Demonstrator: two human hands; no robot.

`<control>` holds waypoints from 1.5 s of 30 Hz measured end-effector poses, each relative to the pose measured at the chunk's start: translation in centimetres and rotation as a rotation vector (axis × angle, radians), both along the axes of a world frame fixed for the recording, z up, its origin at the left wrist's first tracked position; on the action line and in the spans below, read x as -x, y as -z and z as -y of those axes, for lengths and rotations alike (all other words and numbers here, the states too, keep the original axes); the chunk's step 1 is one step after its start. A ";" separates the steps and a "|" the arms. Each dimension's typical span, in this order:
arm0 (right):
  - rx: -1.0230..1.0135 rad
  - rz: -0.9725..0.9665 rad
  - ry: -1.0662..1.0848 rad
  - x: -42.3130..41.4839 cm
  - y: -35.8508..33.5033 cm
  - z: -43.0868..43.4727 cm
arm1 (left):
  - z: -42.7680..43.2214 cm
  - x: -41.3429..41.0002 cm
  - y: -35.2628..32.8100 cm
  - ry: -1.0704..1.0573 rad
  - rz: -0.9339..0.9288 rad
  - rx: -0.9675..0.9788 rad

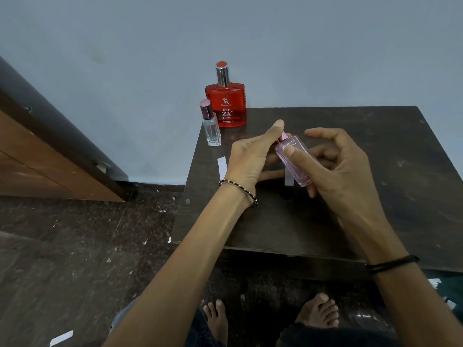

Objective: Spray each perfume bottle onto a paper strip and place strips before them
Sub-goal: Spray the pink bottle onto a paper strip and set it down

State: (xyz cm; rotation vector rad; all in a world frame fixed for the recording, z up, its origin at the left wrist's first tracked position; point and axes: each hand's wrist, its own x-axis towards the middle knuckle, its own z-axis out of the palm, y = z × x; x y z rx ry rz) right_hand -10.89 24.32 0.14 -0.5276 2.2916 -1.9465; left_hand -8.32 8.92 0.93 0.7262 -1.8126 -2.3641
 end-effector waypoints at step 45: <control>0.111 0.051 0.231 2.3 1.0 -0.7 | 0.9 6.1 2.3 -0.022 -0.050 0.915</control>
